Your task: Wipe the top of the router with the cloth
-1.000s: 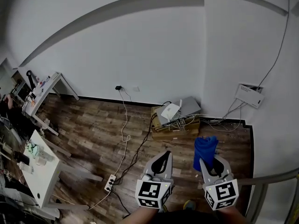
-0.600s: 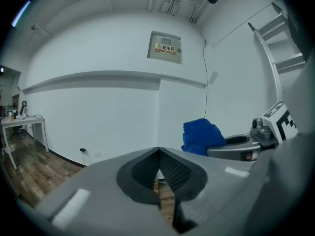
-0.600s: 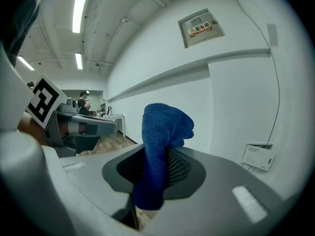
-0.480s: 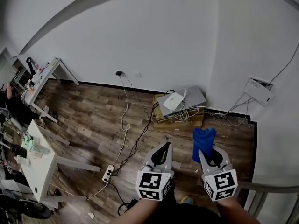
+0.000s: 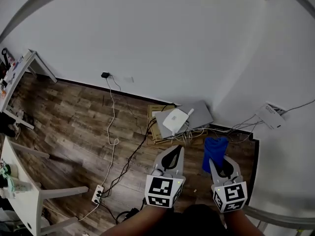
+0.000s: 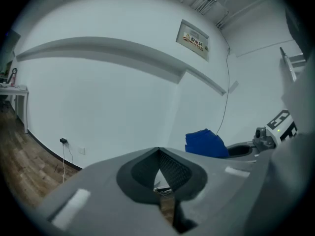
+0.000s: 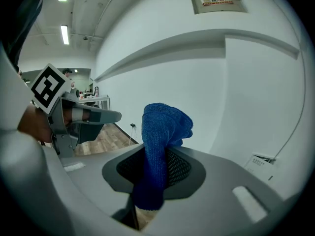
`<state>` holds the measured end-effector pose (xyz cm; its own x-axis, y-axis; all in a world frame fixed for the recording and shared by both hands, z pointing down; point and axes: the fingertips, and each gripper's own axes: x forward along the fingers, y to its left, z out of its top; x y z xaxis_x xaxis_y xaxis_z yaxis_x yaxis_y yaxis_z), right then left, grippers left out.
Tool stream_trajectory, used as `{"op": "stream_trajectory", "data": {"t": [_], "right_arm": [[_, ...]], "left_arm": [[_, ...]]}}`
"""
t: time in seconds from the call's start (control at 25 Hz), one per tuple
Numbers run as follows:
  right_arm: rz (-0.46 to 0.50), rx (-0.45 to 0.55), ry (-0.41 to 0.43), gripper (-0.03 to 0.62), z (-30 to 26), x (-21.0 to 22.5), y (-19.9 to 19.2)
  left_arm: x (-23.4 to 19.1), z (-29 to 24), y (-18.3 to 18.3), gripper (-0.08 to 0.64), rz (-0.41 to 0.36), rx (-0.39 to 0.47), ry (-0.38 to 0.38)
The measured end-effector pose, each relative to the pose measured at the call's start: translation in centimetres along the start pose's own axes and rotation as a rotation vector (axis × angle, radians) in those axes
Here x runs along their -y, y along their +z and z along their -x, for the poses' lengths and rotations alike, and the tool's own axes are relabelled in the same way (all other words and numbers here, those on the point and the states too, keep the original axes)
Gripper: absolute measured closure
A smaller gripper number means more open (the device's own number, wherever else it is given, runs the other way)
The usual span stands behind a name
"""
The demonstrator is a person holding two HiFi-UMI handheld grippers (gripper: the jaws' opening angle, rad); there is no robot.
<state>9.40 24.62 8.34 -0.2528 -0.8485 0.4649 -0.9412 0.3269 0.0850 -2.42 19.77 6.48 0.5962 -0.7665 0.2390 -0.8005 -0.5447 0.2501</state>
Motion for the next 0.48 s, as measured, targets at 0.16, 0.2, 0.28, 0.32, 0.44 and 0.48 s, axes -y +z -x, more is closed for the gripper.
{"op": "stream_trajectory", "data": {"t": [0.16, 0.2, 0.28, 0.32, 0.44, 0.48], "right_arm": [[0.037, -0.037, 0.041, 0.476, -6.1, -0.6, 2.0], [0.052, -0.042, 0.057, 0.476, -7.2, -0.8, 2.4], [0.067, -0.05, 0.088, 0.476, -9.5, -0.6, 2.8], [0.074, -0.056, 0.106, 0.476, -10.7, -0.3, 2.8], [0.111, -0.07, 0.166, 0.476, -15.3, 0.9, 2.1], [0.12, -0.075, 0.187, 0.476, -17.1, 1.4, 1.7]], "left_arm": [[-5.0, -4.0, 0.7, 0.56, 0.042, -0.023, 0.01], [-5.8, -4.6, 0.7, 0.56, 0.05, -0.03, 0.016], [-7.2, -6.0, 0.7, 0.56, 0.053, -0.043, 0.034], [-7.8, -6.8, 0.6, 0.56, 0.057, -0.05, 0.044], [-9.8, -9.9, -0.3, 0.56, 0.055, -0.07, 0.089], [-10.6, -11.2, -0.9, 0.56, 0.053, -0.08, 0.103]]}}
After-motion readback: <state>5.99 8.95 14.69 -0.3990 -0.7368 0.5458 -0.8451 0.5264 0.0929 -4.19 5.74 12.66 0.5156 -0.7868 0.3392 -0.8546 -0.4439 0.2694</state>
